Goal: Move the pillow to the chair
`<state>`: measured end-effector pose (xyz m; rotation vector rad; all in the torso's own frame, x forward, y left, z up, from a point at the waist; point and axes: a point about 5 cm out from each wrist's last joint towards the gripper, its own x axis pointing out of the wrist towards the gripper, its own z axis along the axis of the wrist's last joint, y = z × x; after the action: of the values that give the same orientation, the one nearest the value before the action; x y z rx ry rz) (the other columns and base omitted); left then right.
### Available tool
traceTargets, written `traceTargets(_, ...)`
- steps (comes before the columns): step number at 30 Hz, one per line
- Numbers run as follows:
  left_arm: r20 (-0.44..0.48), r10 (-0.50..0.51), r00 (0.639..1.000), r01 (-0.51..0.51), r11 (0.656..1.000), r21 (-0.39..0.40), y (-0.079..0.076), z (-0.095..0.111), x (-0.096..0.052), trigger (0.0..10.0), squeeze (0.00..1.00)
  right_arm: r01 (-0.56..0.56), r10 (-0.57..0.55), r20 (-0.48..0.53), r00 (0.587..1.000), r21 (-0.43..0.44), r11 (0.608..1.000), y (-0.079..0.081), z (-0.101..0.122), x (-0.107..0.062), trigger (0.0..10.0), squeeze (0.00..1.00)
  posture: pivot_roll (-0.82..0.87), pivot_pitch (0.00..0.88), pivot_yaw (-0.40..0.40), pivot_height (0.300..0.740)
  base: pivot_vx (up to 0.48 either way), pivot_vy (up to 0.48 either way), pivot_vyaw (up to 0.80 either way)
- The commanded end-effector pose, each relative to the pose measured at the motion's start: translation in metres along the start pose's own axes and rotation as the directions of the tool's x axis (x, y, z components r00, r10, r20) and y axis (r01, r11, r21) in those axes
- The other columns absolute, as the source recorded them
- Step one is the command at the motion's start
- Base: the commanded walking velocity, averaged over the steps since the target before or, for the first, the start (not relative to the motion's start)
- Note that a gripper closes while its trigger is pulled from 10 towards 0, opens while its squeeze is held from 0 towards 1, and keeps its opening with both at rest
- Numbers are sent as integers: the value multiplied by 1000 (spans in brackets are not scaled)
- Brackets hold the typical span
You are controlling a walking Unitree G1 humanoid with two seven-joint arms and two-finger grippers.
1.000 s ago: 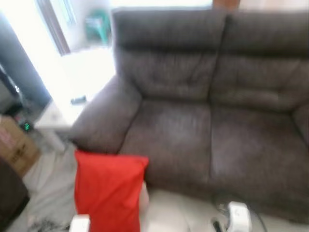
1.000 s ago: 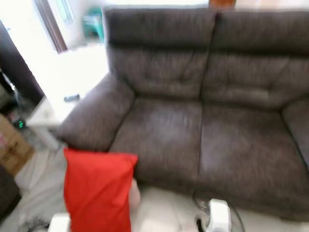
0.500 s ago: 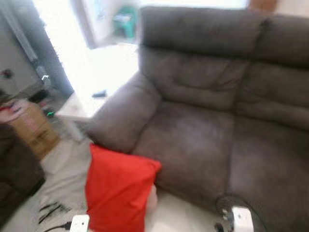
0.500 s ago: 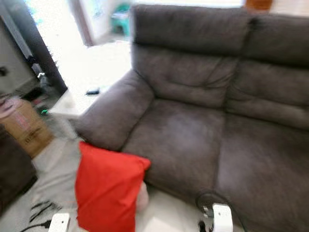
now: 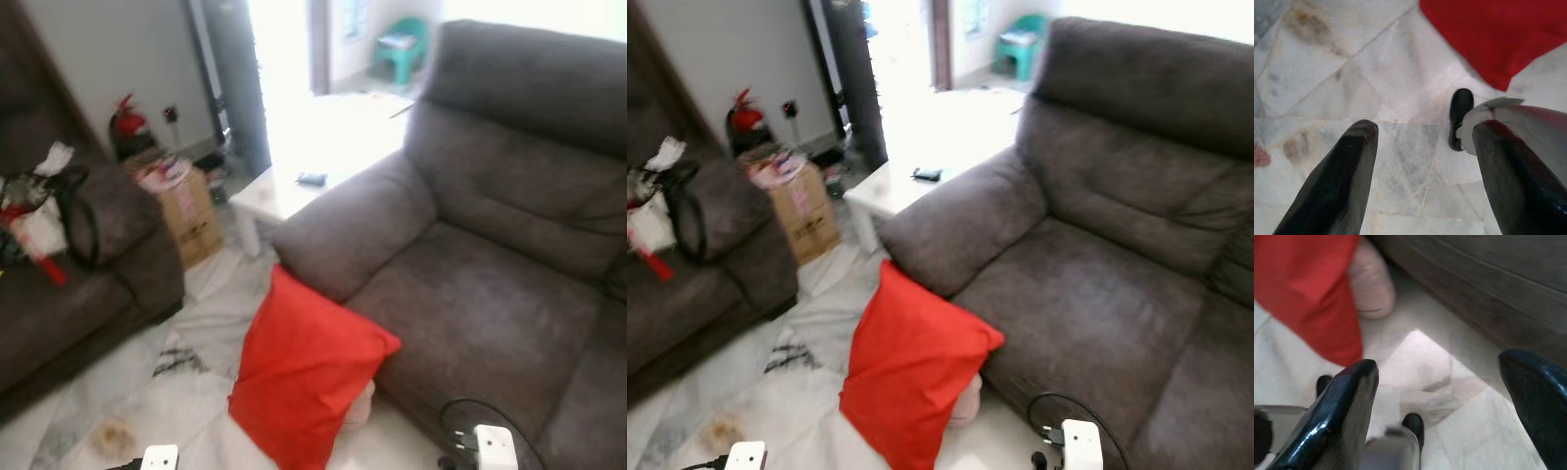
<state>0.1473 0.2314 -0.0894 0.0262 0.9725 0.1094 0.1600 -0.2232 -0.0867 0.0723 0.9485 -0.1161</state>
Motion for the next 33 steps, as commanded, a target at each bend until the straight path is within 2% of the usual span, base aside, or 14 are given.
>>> traceTargets(1, -13, -4, 1000, 4, 1000, 0, -1, -4, -1, 10000, 0, 13, -13, -20, 1000, -2, 1000, -5, -6, -2, 10000, 0, -46, 0, 25, 740, 0, 0, 800)
traceTargets(7, -12, -2, 1000, 2, 1000, -2, -1, -4, -1, 10000, 0, 13, -13, -38, 999, -2, 1000, 1, -11, -2, 10000, 0, -46, 0, 25, 740, 0, 0, 767)
traceTargets(11, -8, -2, 1000, 2, 1000, -3, -1, -4, -1, 10000, 0, 20, -19, -39, 999, 22, 1000, 2, -12, -2, 10000, 0, -47, 0, 28, 740, 0, 0, 0)
traceTargets(33, -8, -1, 1000, 1, 1000, -2, 0, -4, -1, 10000, 0, 19, -18, -38, 999, 36, 999, 3, -8, -1, 10000, 0, -46, 0, 34, 740, 0, 0, -42)
